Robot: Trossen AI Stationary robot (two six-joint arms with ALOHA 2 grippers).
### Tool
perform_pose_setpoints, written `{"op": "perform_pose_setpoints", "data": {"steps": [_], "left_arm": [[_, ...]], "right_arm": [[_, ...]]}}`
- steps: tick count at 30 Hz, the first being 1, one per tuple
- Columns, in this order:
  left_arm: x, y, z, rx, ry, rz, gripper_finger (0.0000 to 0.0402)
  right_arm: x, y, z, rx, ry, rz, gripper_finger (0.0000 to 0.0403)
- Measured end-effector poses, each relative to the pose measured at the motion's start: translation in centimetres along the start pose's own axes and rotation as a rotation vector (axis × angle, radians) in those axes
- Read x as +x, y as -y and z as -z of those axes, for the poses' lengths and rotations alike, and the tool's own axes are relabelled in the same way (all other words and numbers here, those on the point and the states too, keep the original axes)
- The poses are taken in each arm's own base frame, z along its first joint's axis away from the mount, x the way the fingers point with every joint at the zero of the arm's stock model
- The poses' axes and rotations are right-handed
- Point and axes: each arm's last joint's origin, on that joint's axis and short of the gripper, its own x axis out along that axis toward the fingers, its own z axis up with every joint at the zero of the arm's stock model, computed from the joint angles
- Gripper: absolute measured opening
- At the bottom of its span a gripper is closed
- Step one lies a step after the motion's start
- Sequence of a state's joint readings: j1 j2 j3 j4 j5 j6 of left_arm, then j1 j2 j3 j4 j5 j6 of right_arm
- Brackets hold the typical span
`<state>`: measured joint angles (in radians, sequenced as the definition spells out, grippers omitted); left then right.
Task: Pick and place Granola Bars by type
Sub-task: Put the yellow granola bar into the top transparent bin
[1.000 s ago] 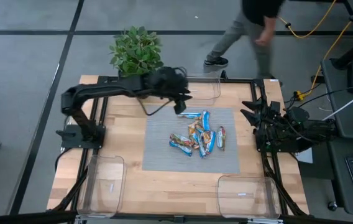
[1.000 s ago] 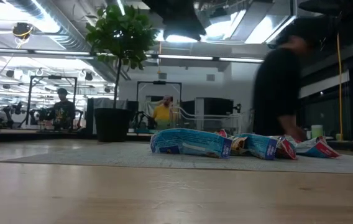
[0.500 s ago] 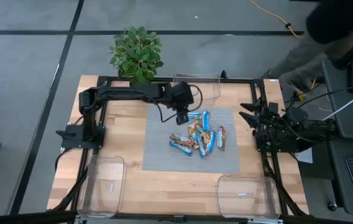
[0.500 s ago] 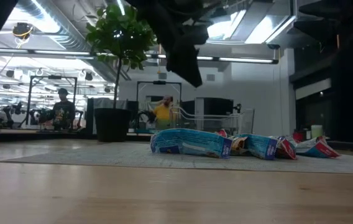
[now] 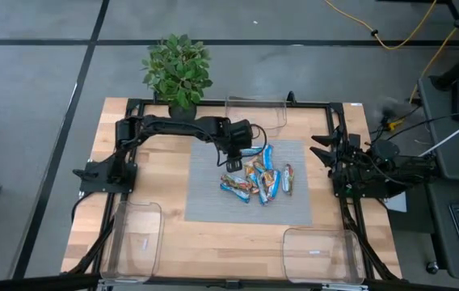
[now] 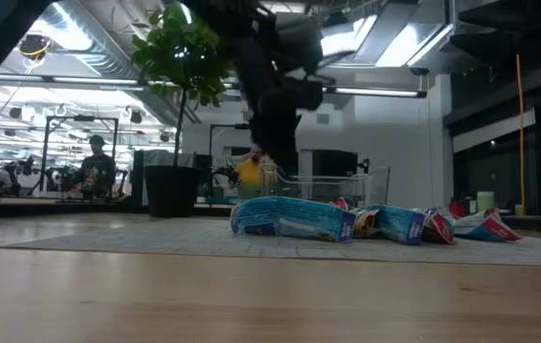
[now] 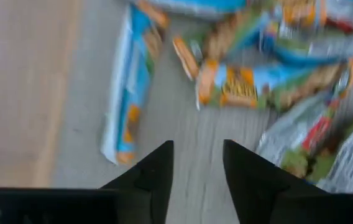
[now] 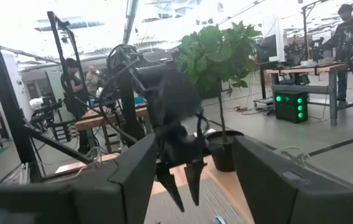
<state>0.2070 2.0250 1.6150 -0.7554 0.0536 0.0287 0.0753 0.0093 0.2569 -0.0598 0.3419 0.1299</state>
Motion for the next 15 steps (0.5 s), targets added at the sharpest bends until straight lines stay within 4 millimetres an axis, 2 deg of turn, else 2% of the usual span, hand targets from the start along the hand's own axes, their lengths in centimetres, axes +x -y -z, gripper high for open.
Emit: {"op": "perform_pose_setpoints", "data": {"steps": [4,8,15], "left_arm": [[1.9,-0.1,0.7,-0.009,-0.09,-0.005,0.0176],[3.2,-0.1,0.9,0.005,-0.116,-0.13,0.021],[3.8,-0.3,1.0,0.01,-0.121,-0.198,0.0224]], "right_arm": [[0.0,0.0,0.2,0.02,-0.018,-0.003,0.0213],[0.0,0.0,0.4,0.044,-0.044,-0.008,0.0213],[0.0,0.0,0.7,0.053,-0.069,-0.019,0.0213]]}}
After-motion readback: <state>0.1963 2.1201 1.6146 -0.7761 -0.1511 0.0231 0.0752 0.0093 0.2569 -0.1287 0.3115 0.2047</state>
